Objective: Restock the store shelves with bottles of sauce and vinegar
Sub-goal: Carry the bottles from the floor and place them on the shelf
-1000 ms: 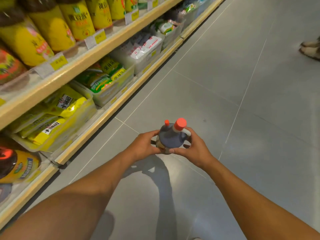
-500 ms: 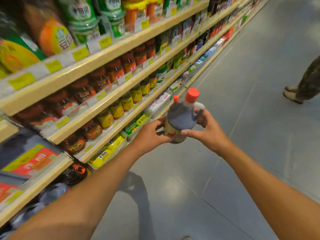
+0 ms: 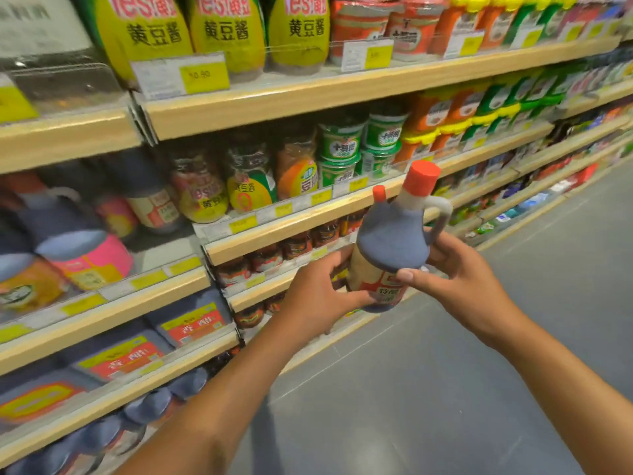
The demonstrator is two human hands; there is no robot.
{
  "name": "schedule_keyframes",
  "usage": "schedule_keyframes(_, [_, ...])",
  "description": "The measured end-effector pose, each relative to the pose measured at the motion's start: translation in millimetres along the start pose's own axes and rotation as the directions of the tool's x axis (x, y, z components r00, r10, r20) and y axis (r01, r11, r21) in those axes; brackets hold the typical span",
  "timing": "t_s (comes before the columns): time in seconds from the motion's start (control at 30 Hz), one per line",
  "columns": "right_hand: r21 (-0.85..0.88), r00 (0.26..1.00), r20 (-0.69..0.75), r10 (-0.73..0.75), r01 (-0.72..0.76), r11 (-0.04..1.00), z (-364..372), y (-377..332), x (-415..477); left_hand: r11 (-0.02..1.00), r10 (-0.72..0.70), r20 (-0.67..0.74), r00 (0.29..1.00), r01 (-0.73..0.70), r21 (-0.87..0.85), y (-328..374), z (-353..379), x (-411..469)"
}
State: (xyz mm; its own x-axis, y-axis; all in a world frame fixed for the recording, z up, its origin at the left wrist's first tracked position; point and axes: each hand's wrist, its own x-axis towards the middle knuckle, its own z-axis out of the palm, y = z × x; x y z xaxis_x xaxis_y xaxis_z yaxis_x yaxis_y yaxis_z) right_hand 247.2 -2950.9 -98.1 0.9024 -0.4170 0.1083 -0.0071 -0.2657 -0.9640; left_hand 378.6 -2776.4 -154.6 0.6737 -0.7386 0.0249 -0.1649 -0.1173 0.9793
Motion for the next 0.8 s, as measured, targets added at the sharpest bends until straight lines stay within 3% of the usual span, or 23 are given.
schedule_keyframes(0.2, [0.059, 0.965, 0.260, -0.038, 0.023, 0.998, 88, 7, 53, 0.999, -0.034, -0.250, 0.968, 0.039, 0.014, -30, -82, -37])
schedule_keyframes(0.37, [0.085, 0.914, 0.397, -0.088, 0.059, 0.995, 173, 5, 76, 0.990, -0.116, -0.371, 0.921, 0.079, -0.115, -56, -139, -75])
schedule_keyframes(0.8, [0.144, 0.865, 0.487, -0.125, 0.062, 0.988, 271, -3, 97, 0.998, -0.054, -0.519, 0.853, 0.065, 0.003, -86, -206, -106])
